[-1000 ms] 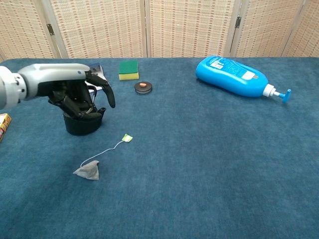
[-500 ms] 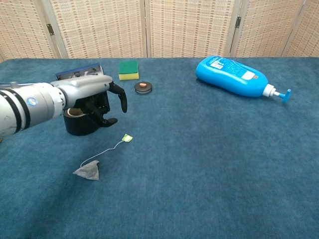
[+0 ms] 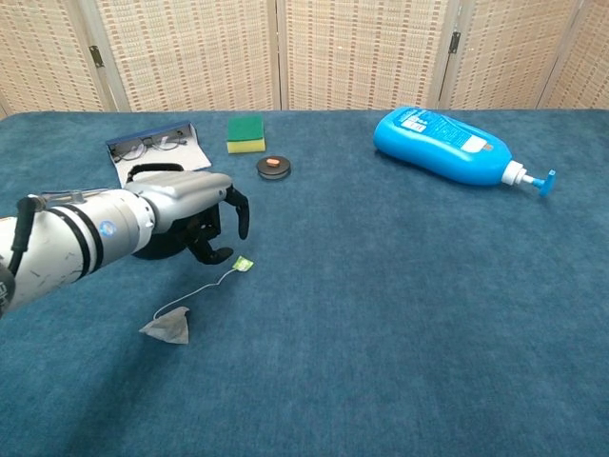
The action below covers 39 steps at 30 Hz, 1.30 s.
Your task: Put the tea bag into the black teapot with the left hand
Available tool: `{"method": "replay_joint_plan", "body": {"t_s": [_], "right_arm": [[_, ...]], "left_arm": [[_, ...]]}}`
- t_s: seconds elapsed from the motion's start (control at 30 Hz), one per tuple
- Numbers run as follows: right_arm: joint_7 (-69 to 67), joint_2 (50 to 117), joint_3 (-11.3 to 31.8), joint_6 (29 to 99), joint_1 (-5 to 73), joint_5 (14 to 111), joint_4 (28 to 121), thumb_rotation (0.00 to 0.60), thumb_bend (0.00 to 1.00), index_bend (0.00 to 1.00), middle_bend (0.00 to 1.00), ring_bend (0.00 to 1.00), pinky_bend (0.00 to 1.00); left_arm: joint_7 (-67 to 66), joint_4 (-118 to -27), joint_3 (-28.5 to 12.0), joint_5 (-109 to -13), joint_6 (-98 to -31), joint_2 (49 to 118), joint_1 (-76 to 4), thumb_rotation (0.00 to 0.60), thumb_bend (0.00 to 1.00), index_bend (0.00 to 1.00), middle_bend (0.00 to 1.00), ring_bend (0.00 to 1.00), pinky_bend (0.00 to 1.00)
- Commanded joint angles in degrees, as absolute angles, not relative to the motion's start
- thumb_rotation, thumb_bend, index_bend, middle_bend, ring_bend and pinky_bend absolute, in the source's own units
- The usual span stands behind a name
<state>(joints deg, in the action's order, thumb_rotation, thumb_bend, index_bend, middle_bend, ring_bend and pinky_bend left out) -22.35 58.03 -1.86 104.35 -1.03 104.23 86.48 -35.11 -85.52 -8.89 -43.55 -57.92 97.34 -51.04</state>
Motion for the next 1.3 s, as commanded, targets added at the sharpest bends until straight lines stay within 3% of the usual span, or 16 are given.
{"method": "replay_joint_plan", "body": {"t_s": [0.03,1.07,1.3], "right_arm": [[-22.4,57.9,-1.8,103.9,-0.9,104.0,86.6,0.6,0.25,0.0,0.0,0.0,0.0],[-22.1,58.0,-1.5,104.0,-1.3,102.8,86.8,0.6,0.25,0.0,0.0,0.0,0.0],[-22.4,58.0,-1.4,104.3,-1.4,102.7,86.5,0.6,0.25,0.0,0.0,0.0,0.0]], "left_arm": [[-35.3,-84.1,-9.5,-41.7,-56.1,98.1,-51.8,0.6,0.46,0.45,1.0,1.0,1.0],[-34.9,-77.7,-9.2,-39.3,-51.5,101.1,-53.8,0.6,0.46,0.47,1.0,1.0,1.0],[-34.3,-77.0,-9.1,-39.5,-51.4,101.4,-53.6,0.6,0.46,0.52,1.0,1.0,1.0]]}}
